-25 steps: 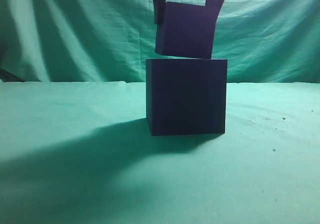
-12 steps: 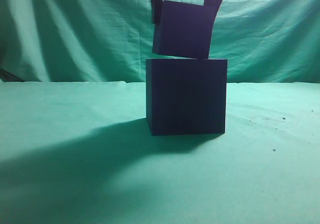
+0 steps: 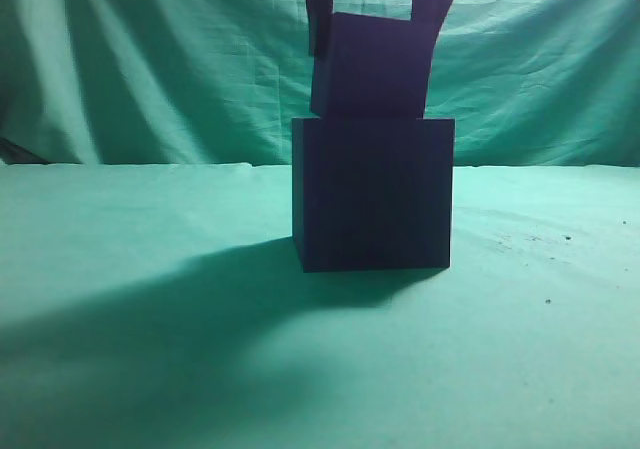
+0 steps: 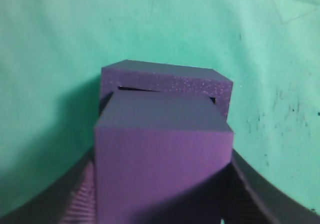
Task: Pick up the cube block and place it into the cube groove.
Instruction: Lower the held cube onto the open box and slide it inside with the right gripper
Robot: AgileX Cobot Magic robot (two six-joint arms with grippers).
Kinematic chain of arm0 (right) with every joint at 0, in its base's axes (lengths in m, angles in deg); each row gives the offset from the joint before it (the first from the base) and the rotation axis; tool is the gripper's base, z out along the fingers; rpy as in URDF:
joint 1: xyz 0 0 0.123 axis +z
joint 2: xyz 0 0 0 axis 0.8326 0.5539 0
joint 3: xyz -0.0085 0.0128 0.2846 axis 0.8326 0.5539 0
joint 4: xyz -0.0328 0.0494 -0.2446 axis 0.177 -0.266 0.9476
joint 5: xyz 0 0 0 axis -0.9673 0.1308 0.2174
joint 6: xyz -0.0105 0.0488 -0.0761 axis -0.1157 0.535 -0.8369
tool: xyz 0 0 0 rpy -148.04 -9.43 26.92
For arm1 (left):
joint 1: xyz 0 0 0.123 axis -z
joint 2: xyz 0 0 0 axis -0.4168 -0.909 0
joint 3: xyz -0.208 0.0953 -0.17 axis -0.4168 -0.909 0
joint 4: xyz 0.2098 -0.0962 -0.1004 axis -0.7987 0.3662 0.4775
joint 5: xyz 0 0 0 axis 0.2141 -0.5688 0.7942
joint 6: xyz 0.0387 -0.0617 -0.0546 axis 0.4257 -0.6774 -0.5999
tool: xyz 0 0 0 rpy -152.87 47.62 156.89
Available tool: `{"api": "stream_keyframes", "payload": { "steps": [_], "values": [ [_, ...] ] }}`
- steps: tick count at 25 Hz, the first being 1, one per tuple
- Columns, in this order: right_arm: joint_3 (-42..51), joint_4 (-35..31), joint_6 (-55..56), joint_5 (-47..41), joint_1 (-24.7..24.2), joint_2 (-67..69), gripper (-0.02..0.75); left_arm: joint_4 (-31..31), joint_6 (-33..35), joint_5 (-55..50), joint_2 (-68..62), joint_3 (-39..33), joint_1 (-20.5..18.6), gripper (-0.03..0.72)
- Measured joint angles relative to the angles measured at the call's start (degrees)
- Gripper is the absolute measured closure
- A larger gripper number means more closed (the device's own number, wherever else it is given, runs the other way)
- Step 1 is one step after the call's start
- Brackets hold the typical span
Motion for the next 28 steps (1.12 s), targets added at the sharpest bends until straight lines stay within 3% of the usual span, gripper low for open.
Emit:
{"api": "stream_keyframes", "payload": {
  "steps": [28],
  "values": [
    [4.2, -2.2, -1.6, 0.7, 0.2, -2.5, 0.311, 0.0, 0.0, 0.0, 0.0, 0.0, 0.0, 0.688]
  ]
}}
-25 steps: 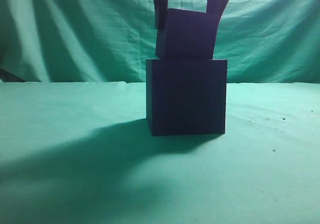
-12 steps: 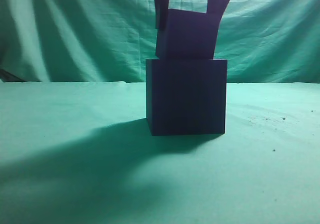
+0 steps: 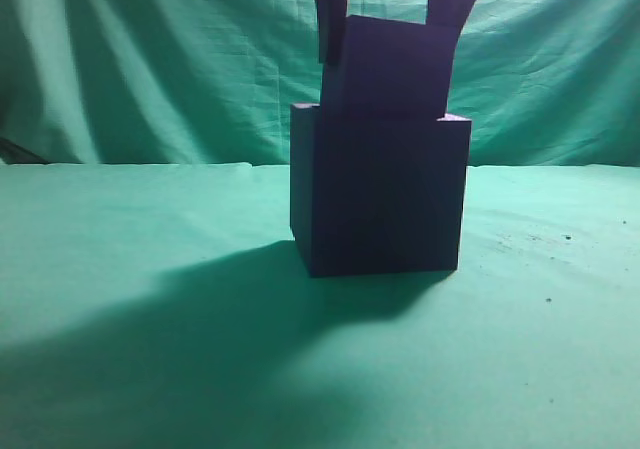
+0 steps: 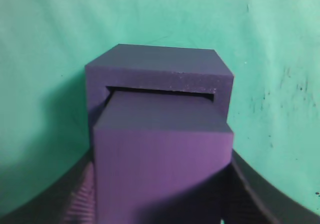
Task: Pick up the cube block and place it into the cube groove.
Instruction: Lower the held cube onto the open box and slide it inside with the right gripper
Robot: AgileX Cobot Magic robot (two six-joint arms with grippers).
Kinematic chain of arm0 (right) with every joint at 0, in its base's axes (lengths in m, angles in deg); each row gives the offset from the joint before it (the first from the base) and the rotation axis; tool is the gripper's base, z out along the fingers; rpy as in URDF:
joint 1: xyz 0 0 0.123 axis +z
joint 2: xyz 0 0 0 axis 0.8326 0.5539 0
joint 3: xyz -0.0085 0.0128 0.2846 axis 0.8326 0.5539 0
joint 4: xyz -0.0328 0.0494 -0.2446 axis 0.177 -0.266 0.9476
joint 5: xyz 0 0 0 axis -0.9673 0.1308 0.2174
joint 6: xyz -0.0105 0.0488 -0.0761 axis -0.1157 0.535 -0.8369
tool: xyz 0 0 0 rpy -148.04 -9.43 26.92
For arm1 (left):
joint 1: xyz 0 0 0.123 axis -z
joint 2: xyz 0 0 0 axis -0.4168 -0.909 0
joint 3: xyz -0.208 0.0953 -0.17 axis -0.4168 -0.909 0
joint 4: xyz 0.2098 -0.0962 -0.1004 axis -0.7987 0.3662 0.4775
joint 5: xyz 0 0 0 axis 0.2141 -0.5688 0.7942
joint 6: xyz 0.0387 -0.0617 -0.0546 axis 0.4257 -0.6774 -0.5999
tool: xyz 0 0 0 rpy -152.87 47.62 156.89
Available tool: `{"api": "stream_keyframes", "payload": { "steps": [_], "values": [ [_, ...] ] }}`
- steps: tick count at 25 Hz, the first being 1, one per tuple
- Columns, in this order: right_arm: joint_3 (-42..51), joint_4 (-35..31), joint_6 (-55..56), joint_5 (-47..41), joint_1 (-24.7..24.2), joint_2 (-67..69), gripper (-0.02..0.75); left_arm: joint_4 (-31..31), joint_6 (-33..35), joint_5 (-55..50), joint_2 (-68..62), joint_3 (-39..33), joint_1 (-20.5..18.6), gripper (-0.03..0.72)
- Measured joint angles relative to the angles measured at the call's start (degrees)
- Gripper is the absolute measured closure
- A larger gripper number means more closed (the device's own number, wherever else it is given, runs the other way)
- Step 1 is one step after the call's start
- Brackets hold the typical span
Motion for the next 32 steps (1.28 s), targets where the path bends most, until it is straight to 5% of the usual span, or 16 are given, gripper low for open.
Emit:
{"api": "stream_keyframes", "payload": {
  "steps": [12, 16, 20, 27, 30, 32],
  "values": [
    [0.0, 0.0, -1.5, -0.3, 0.0, 0.0, 0.311, 0.0, 0.0, 0.0, 0.0, 0.0, 0.0, 0.688],
    [-0.7, 0.0, -1.7, -0.7, 0.0, 0.0, 0.141, 0.0, 0.0, 0.0, 0.0, 0.0, 0.0, 0.688],
    [-4.4, 1.4, -4.0, -0.9, 0.0, -0.4, 0.151, 0.0, 0.0, 0.0, 0.0, 0.0, 0.0, 0.688],
    [-5.8, 1.0, -5.9, -1.4, 0.0, -9.0, 0.626, 0.0, 0.0, 0.0, 0.0, 0.0, 0.0, 0.688],
    [-5.8, 0.4, -6.7, -1.6, 0.0, -14.2, 0.738, 0.0, 0.0, 0.0, 0.0, 0.0, 0.0, 0.688],
    [-5.8, 0.3, -7.3, -1.8, 0.0, -18.0, 0.738, 0.0, 0.0, 0.0, 0.0, 0.0, 0.0, 0.688]
  ]
}}
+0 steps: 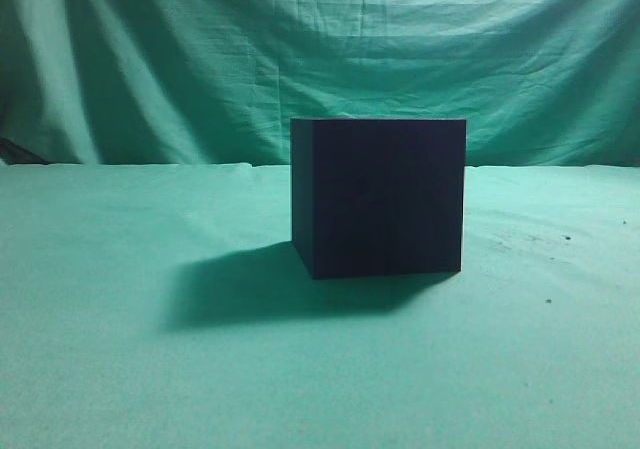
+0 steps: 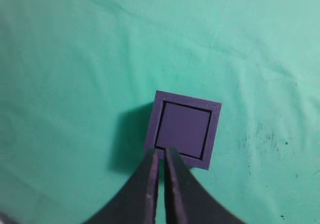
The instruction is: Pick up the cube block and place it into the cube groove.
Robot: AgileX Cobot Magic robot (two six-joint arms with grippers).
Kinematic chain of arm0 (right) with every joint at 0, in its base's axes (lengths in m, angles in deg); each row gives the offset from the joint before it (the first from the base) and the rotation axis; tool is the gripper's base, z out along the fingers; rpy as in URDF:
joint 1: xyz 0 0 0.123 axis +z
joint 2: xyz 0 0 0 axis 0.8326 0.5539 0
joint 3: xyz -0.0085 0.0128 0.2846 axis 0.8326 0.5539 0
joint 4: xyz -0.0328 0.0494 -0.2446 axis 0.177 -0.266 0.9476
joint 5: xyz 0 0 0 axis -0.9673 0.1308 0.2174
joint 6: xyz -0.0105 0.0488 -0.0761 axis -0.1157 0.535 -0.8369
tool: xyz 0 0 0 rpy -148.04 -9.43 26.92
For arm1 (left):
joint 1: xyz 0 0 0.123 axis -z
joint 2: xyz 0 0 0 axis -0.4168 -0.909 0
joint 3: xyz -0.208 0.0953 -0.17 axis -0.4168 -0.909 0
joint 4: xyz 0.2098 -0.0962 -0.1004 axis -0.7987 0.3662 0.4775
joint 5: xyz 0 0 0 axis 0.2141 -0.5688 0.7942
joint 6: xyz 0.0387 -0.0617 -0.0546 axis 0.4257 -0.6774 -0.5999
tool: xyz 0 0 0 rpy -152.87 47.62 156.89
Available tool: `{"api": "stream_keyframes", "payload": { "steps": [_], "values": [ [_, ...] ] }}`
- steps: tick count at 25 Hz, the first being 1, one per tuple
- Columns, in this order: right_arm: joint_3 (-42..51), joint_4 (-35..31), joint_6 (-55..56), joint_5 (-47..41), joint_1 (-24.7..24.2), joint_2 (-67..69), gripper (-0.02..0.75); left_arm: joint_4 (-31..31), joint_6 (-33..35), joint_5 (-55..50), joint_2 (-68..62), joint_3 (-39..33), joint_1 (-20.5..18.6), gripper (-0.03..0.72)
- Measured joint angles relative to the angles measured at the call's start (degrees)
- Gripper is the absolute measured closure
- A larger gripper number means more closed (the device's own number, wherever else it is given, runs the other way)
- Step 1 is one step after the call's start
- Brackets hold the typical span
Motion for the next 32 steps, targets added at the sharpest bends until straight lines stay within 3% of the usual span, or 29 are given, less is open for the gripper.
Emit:
{"api": "stream_keyframes", "payload": {
  "steps": [4, 9, 17, 18, 19, 25, 32],
  "values": [
    [3.7, 0.0, -1.6, -0.1, 0.0, -7.6, 0.738, 0.0, 0.0, 0.0, 0.0, 0.0, 0.0, 0.688],
    [15.6, 0.2, -5.8, 0.2, 0.0, -18.1, 0.738, 0.0, 0.0, 0.0, 0.0, 0.0, 0.0, 0.688],
    [35.9, -5.1, -9.3, 12.4, 0.0, -38.8, 0.738, 0.0, 0.0, 0.0, 0.0, 0.0, 0.0, 0.688],
    [37.6, -5.9, -9.3, 13.3, 0.0, -41.6, 0.688, 0.0, 0.0, 0.0, 0.0, 0.0, 0.0, 0.688],
    [38.9, -6.4, -9.3, 13.9, 0.0, -43.8, 0.688, 0.0, 0.0, 0.0, 0.0, 0.0, 0.0, 0.688],
    [40.5, -8.3, -10.9, 10.7, 0.0, -54.8, 0.688, 0.0, 0.0, 0.0, 0.0, 0.0, 0.0, 0.688],
    [40.5, -8.4, -23.1, 10.9, 0.1, -57.3, 0.688, 0.0, 0.0, 0.0, 0.0, 0.0, 0.0, 0.688]
  ]
}}
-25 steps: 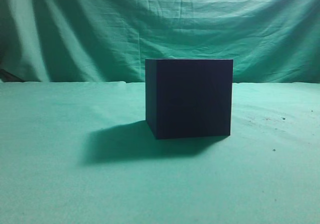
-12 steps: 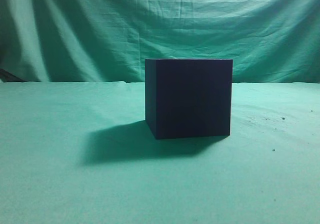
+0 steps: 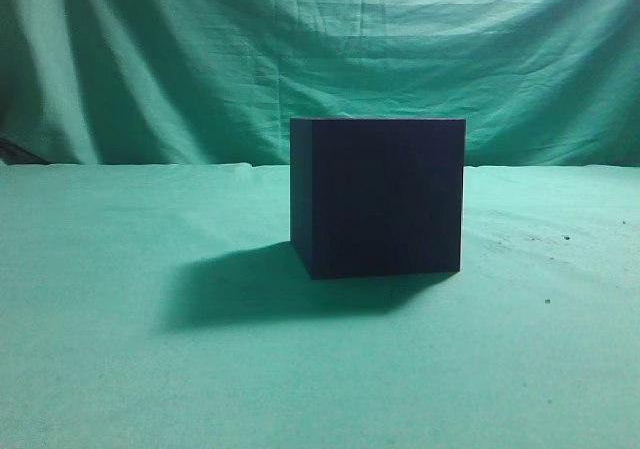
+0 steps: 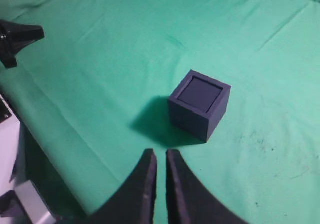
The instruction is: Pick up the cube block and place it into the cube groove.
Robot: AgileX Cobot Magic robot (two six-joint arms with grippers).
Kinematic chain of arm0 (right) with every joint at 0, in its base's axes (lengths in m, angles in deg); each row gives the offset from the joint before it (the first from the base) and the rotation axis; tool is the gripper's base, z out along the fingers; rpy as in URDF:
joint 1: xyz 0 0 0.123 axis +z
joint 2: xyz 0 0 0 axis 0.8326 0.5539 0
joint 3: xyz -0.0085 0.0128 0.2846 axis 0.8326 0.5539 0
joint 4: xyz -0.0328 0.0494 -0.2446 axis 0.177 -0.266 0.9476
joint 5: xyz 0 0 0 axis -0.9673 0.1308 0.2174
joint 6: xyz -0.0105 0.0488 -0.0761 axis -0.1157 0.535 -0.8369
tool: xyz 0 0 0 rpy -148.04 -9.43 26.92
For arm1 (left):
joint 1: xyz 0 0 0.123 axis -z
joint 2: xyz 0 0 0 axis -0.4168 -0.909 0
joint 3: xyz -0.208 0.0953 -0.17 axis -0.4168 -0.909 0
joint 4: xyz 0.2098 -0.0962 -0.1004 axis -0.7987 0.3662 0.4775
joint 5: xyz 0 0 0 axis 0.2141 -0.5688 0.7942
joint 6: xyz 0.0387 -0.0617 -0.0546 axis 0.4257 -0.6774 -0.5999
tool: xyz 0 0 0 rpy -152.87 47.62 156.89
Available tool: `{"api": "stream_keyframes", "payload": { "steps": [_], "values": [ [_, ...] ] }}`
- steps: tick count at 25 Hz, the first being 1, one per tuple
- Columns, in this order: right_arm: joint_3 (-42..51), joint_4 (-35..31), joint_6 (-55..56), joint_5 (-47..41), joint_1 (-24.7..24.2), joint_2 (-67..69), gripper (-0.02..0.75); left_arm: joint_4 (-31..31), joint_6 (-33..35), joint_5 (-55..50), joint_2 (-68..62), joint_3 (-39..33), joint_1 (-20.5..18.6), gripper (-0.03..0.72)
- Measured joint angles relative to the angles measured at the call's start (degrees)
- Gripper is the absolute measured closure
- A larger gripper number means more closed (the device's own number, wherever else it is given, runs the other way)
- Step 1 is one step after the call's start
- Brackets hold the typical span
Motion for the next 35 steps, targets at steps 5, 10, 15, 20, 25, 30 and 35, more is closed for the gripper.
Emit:
{"api": "stream_keyframes", "payload": {
  "steps": [5, 10, 15, 20, 25, 30, 35],
  "values": [
    [3.8, -0.9, -3.0, 8.1, -2.6, -4.5, 0.688, 0.0, 0.0, 0.0, 0.0, 0.0, 0.0, 0.688],
    [17.2, -1.2, -5.8, 22.8, -13.0, -13.5, 0.688, 0.0, 0.0, 0.0, 0.0, 0.0, 0.0, 0.688],
    [33.5, -1.2, -7.2, 34.7, -26.0, -22.2, 0.688, 0.0, 0.0, 0.0, 0.0, 0.0, 0.0, 0.688],
    [45.0, -1.2, -7.3, 38.8, -33.2, -27.7, 0.688, 0.0, 0.0, 0.0, 0.0, 0.0, 0.0, 0.688],
    [51.5, -1.7, -7.5, 39.4, -33.6, -27.9, 0.688, 0.0, 0.0, 0.0, 0.0, 0.0, 0.0, 0.688],
    [51.7, -2.1, -7.0, 38.4, -33.6, -27.9, 0.688, 0.0, 0.0, 0.0, 0.0, 0.0, 0.0, 0.688],
    [51.7, -3.3, -5.4, 38.4, -33.6, -27.9, 0.688, 0.0, 0.0, 0.0, 0.0, 0.0, 0.0, 0.688]
  ]
}}
